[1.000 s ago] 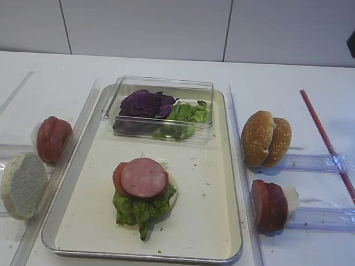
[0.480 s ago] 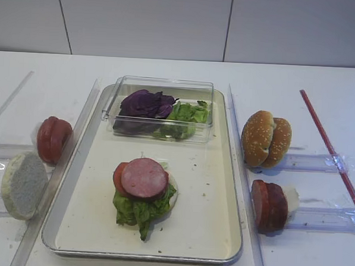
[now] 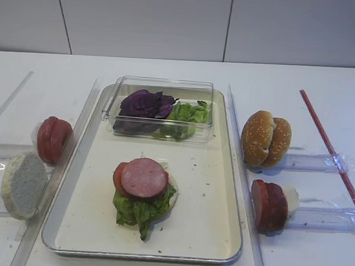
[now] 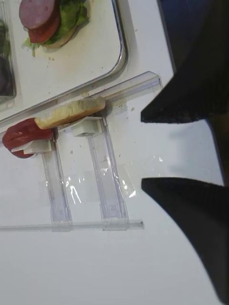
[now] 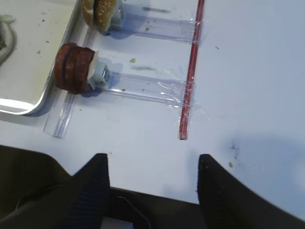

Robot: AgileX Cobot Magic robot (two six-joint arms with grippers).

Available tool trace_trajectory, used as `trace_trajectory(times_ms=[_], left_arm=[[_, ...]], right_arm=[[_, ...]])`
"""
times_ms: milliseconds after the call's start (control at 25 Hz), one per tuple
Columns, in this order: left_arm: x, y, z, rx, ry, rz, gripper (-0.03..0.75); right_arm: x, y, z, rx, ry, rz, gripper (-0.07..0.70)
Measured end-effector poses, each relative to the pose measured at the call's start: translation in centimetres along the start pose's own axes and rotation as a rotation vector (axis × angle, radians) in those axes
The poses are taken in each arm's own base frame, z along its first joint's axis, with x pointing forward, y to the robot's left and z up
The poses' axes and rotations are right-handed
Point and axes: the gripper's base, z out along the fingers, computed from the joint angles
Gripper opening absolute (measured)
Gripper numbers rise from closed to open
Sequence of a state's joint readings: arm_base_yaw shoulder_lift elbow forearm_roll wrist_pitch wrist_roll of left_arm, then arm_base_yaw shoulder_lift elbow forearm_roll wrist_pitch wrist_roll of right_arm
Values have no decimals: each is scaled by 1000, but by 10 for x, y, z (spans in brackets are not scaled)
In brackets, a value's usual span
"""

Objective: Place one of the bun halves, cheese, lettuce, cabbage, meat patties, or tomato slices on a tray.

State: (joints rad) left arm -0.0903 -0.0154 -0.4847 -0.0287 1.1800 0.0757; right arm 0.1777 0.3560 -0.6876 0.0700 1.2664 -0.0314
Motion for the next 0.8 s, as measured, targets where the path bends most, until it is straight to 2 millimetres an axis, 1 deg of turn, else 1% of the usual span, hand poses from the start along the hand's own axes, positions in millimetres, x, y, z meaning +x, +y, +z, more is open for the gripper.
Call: trace_trajectory(times_ms=[120,240,400,560,800], left_arm=[[0,0,0,0,0,0,265],[0,0,0,0,0,0,265],[0,0,0,0,0,0,265],[0,0,0,0,0,0,265],[0,0,0,0,0,0,265]], right_arm=[[25,2,6,-24,-25,5,428],[44,2,17,-28,-49,-17,428],[49,2,16,-20,-165,-78,428],[50,2,17,-14,-201,-107,428],[54,2,14,-11,-253,-123,428]])
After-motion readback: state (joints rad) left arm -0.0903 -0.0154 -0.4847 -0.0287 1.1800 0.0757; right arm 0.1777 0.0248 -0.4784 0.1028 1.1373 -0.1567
